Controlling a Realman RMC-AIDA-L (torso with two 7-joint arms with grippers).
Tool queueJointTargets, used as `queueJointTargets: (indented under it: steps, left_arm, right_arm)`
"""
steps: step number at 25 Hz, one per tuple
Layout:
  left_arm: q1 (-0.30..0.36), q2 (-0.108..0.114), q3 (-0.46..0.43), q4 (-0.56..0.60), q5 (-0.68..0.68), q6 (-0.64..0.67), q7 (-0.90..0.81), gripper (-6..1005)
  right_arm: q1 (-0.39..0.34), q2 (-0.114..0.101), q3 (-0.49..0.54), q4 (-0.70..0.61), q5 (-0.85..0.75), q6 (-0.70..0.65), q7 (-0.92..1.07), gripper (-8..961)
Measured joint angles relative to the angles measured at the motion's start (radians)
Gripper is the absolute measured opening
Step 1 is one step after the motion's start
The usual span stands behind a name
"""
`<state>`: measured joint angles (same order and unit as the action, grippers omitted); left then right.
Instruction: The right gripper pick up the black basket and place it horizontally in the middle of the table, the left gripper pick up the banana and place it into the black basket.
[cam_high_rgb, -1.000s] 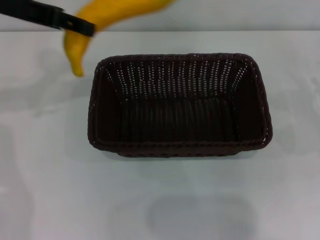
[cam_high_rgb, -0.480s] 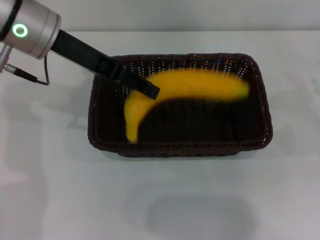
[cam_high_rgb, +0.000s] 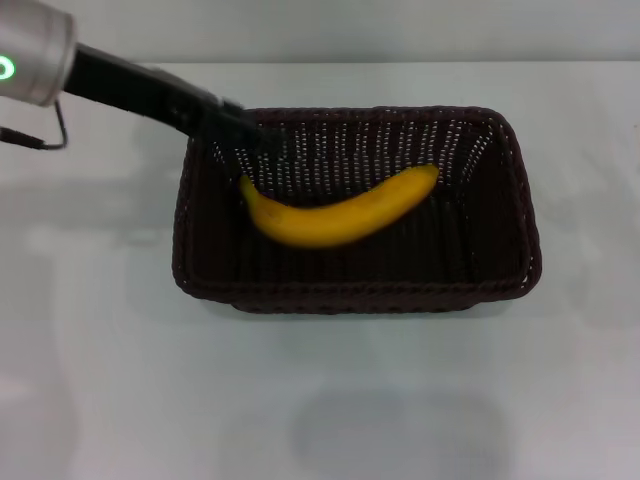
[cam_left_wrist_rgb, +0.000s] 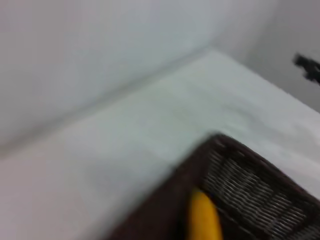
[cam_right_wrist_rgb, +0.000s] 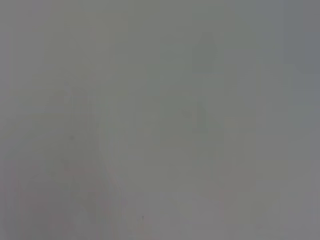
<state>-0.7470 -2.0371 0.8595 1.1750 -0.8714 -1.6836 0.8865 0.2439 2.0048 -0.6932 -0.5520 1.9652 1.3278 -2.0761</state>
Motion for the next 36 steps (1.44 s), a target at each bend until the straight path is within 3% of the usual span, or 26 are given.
queueJointTargets:
  steps: [4, 8, 14, 17, 21, 26, 30, 36]
  left_arm:
    - [0.161, -0.036, -0.018, 0.115, -0.134, 0.137, 0.189, 834]
    - [0.35, -0.042, -0.019, 0.129, -0.404, 0.277, 0.411, 842]
    - [0.556, -0.042, -0.044, -0.02, -0.827, 0.334, 0.825, 845]
    - [0.625, -0.042, -0.045, -0.186, -1.039, 0.326, 1.082, 846]
    - [0.658, -0.042, -0.045, -0.395, -1.245, 0.301, 1.362, 845]
    - [0.653, -0.042, -0.045, -0.691, -1.517, 0.22, 1.631, 843]
    - [0.647, -0.043, -0.045, -0.835, -1.656, 0.167, 1.704, 841]
    - [0.603, -0.045, -0.045, -0.985, -1.764, 0.163, 1.699, 837]
  right_arm:
    - [-0.001, 0.0, 0.007, 0.014, 0.0, 0.015, -0.036, 870]
    - [-0.004, 0.001, 0.01, 0.033, 0.013, 0.029, -0.117, 871]
    - [-0.001, 0.002, 0.033, 0.153, 0.108, 0.145, -0.369, 871]
    - [0.003, 0.002, 0.033, 0.221, 0.167, 0.166, -0.457, 870]
    - [0.004, 0.003, 0.034, 0.292, 0.24, 0.16, -0.497, 870]
    - [0.009, 0.003, 0.045, 0.364, 0.287, 0.131, -0.573, 870]
    - [0.013, 0.005, 0.051, 0.369, 0.292, 0.103, -0.587, 870]
    - [0.014, 0.005, 0.192, 0.409, 0.295, 0.087, -0.588, 871]
